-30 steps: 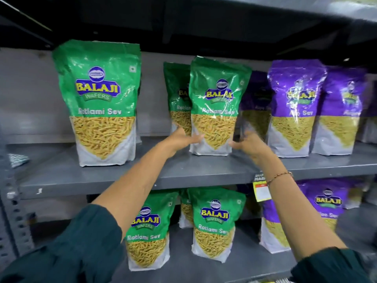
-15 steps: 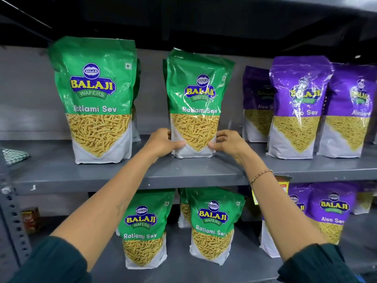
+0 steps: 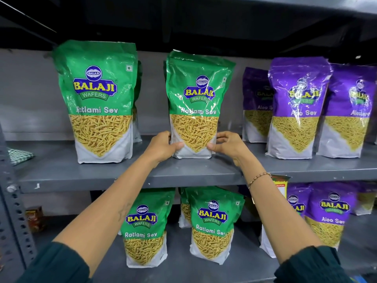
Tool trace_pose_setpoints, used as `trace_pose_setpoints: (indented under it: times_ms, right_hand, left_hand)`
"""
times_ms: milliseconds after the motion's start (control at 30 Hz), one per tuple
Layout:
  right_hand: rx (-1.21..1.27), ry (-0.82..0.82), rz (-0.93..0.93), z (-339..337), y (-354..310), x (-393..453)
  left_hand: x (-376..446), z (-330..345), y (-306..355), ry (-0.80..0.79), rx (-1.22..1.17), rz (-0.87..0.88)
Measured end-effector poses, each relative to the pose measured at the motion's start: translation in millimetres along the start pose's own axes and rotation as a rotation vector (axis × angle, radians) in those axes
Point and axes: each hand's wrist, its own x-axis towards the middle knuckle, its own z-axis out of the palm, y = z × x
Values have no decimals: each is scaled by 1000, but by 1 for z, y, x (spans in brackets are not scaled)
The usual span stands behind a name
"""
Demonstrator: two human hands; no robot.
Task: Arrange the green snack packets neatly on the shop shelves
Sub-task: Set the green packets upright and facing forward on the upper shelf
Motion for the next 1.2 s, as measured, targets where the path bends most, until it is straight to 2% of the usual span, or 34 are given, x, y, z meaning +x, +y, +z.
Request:
trace_pose_setpoints:
  times_ms: [467, 567, 633, 700, 733, 867, 933, 1000, 1067, 1133, 1200]
  right_hand:
    - [-64, 0, 6, 0, -1, -9]
    - [-129, 23, 44, 2, -2, -14]
    - [-252, 204, -41, 13, -2, -24]
    - [-315, 396, -249, 35, -7, -40]
    - [-286, 399, -321, 48, -11, -48]
    - [-220, 32, -383, 115, -29, -53]
    - [-211, -85, -356, 148, -35, -46]
    - [-160, -178, -282, 176, -38, -39]
    - [-188, -242, -234, 195, -41, -32]
    - [-204, -275, -193, 206, -43, -27]
    - [-175, -281, -167, 212, -43, -21]
  left_hand:
    - [-15, -2, 3, -13, -25, 12]
    - [-21, -3, 3, -7, 36, 32]
    - [-29, -7, 4, 91, 102, 91]
    - [-43, -17, 7, 233, 62, 174]
    - [-51, -26, 8, 310, 24, 212]
    - [-75, -81, -11, 707, 29, 327]
    - [-79, -113, -29, 827, 83, 250]
    - [-77, -142, -48, 764, 121, 55]
    - [-70, -163, -71, 532, 34, -127]
    - [-65, -176, -89, 262, -124, -153]
    - [-65, -176, -96, 168, -169, -149]
